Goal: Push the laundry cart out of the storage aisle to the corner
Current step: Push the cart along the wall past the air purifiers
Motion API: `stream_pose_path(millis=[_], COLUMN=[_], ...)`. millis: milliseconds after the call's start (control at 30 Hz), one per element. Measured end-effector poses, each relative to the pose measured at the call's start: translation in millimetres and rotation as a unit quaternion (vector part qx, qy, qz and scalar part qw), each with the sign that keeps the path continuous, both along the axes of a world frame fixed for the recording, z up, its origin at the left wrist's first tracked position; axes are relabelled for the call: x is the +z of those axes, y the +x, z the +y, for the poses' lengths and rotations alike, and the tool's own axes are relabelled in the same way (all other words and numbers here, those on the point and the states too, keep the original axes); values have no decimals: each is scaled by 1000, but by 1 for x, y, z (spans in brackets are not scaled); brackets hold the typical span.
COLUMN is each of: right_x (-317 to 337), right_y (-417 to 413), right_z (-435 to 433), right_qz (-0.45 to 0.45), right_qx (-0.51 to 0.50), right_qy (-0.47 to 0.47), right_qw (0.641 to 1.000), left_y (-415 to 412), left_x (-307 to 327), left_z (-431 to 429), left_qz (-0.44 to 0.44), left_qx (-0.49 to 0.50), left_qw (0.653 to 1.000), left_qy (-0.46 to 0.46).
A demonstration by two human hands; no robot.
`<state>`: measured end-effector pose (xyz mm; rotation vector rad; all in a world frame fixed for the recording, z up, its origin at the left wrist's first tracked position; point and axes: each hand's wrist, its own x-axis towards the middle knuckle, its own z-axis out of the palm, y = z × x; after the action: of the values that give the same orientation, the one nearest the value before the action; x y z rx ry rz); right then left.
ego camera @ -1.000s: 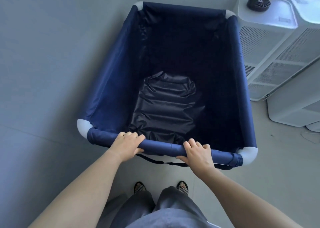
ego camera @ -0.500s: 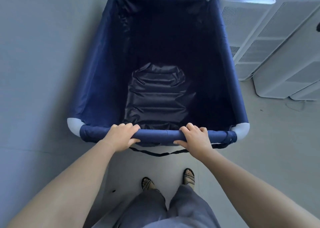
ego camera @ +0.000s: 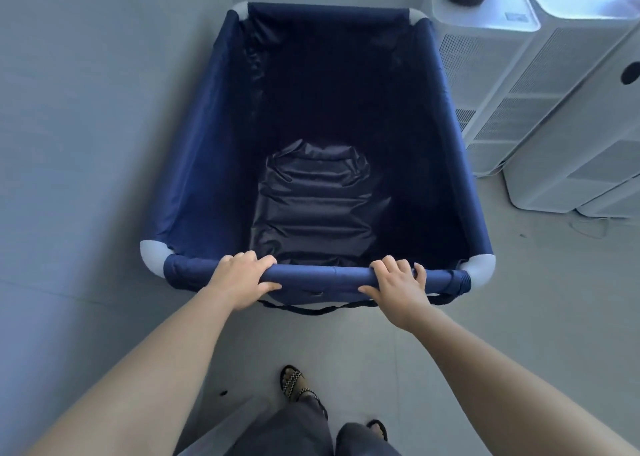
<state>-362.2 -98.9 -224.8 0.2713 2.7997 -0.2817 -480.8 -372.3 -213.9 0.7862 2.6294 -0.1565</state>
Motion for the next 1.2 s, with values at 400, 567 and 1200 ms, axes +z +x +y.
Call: stream_pose_path(millis=[400, 567, 1200], right_x=[-8, -10, -3], right_y=[16, -2, -91], right_z=[-49, -51, 4], right_qz=[17, 12, 6], right_qx=[-1, 5, 31], right_qy=[6, -7, 15], right_qw=[1000, 1000, 999], left_y=[11, -8, -78], left_x=[14, 11, 1], left_z=[-37, -41, 4], left_qz=[-59, -52, -55], left_qx=[27, 16, 47], left_qw=[998, 999, 997], left_qy=[-3, -7, -5])
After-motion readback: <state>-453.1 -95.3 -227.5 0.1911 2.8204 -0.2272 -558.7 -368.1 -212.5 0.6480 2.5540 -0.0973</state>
